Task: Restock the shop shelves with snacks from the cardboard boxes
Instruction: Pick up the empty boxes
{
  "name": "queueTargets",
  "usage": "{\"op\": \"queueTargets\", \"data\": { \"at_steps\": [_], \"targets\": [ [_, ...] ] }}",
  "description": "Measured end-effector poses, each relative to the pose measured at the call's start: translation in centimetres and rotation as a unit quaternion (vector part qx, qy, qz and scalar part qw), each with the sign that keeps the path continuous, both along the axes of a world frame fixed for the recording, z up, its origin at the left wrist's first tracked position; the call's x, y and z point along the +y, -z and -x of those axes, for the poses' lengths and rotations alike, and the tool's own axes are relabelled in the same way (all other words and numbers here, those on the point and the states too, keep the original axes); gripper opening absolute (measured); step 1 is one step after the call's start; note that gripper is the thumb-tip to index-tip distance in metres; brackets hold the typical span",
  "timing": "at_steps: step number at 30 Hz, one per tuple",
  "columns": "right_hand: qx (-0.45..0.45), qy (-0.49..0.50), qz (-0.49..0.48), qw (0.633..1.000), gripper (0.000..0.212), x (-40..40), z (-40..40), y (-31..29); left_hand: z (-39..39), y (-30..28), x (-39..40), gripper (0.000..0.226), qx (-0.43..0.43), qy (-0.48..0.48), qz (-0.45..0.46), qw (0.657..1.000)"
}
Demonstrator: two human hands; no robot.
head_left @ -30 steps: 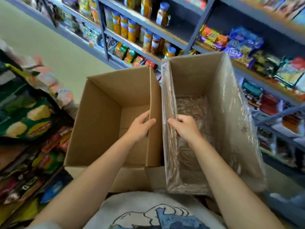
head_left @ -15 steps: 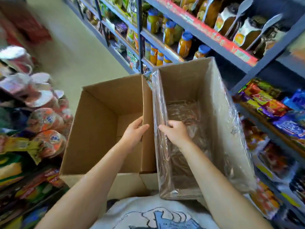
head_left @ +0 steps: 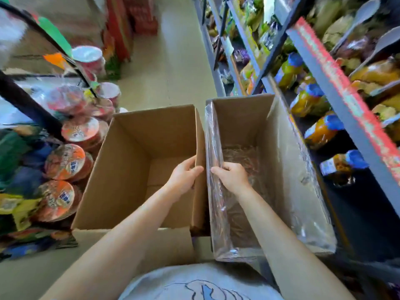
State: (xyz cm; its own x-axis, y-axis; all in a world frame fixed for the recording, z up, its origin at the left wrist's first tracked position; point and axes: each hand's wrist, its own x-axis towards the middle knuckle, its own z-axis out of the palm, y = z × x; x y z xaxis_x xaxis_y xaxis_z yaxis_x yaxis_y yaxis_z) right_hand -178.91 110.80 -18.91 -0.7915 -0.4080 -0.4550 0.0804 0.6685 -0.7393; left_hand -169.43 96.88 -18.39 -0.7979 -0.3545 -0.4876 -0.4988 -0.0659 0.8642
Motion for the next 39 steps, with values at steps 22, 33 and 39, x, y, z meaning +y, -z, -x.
{"op": "queueTargets", "data": {
  "at_steps": [22, 33, 39],
  "targets": [
    [-0.015, -0.004, 0.023, 1.000, 0.029, -29.8, 43.9, -0.4, 43.4, -0.3, -28.6, 0.042, -0.016, -0.047, 0.055, 0.997],
    [-0.155, -0.042, 0.083, 0.983, 0.036, -47.4, 64.0, -0.3, 62.7, 0.3, -44.0, 0.052, -0.108, -0.152, 0.049, 0.981],
    [-0.207, 0.027, 0.066, 0.976, 0.025, -46.7, 66.8, -0.2, 61.7, -1.1, -45.9, 0.034, -0.120, -0.157, 0.021, 0.980]
  ]
}}
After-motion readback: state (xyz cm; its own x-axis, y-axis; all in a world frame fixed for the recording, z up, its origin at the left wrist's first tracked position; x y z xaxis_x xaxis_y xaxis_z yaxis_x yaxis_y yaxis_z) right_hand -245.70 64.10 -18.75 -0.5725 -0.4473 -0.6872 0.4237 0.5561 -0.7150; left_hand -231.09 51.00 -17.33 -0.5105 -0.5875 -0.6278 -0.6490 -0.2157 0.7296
